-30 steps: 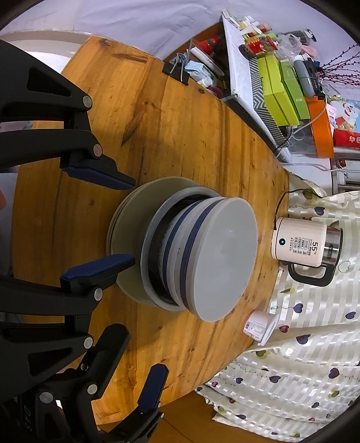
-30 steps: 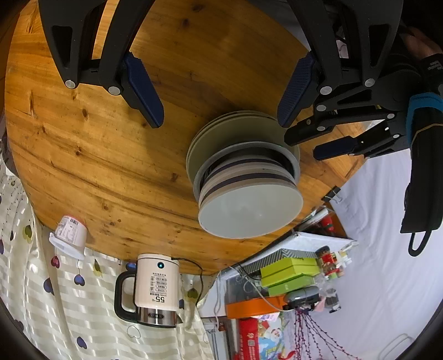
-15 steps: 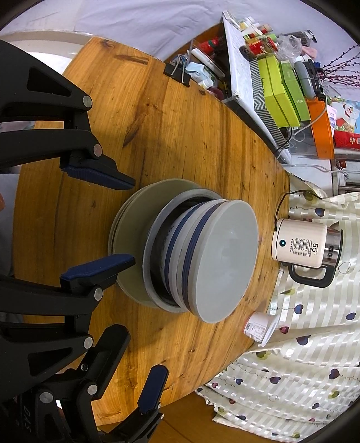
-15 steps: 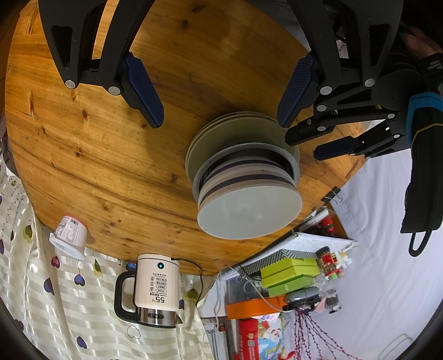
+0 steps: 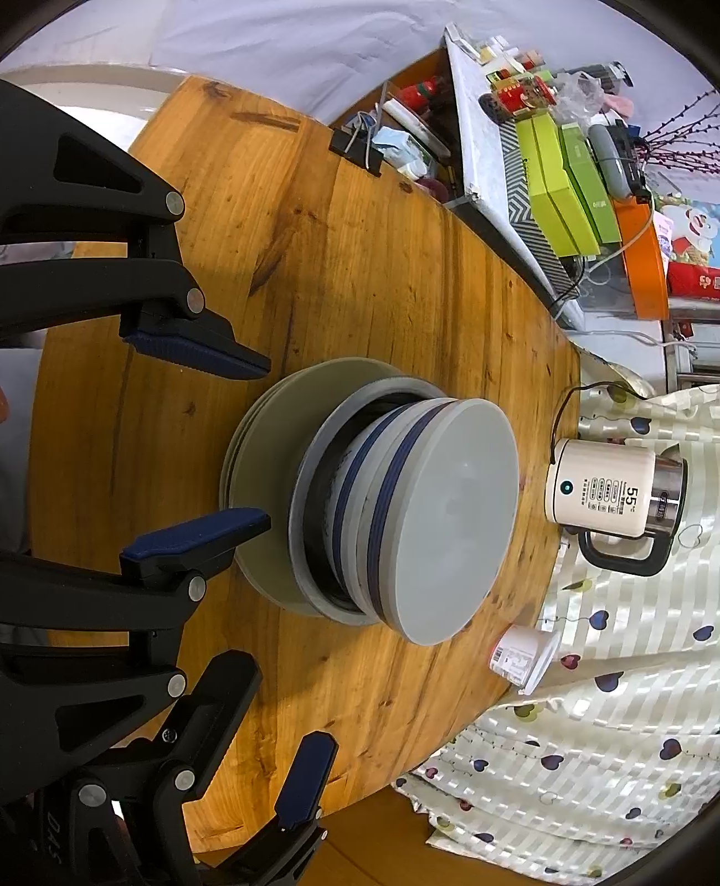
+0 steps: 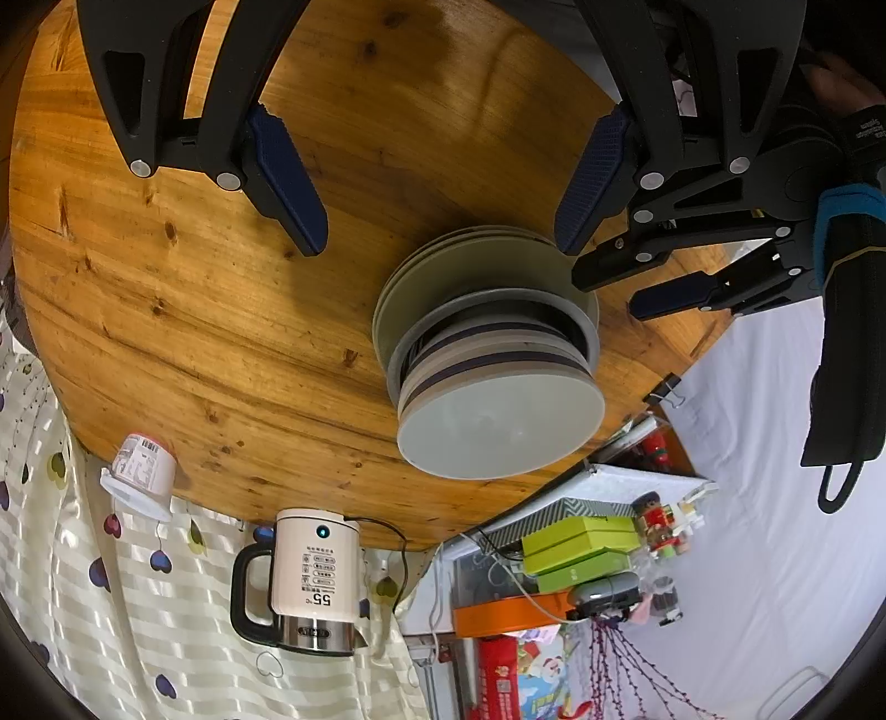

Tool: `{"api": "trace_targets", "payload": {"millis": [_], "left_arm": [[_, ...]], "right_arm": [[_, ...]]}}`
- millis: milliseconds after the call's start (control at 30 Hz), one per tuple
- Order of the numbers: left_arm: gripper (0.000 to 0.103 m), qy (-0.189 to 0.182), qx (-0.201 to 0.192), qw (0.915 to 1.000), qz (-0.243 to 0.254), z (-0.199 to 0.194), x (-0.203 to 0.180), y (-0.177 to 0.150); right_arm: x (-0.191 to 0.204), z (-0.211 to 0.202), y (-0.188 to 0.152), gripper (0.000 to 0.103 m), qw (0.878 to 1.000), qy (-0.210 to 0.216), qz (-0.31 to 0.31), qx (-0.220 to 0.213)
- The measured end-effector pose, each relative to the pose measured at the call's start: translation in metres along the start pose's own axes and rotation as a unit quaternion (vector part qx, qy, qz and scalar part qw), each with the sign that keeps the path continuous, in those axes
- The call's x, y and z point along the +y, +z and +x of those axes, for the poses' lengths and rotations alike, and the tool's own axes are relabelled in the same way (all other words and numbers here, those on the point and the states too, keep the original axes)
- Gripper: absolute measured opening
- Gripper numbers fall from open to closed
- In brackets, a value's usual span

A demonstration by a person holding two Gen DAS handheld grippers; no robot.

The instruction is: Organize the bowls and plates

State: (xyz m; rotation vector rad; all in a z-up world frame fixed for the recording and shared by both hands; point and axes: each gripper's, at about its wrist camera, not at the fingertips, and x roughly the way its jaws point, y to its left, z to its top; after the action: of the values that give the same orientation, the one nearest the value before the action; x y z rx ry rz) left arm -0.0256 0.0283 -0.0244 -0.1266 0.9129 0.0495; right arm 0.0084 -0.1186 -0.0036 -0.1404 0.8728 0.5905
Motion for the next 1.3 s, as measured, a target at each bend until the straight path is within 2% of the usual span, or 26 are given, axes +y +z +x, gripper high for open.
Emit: {"api": "trace_targets", "payload": {"millis": [1300], "left_arm": [[0.050,-0.004,0.001,1.0000,-0.005,-0.0072,0.0007,-0.0025]], "right_arm": [[0.0011,-0.0019,-0.0030,0.085,1.000,0.002,0.001,-0.004]]}}
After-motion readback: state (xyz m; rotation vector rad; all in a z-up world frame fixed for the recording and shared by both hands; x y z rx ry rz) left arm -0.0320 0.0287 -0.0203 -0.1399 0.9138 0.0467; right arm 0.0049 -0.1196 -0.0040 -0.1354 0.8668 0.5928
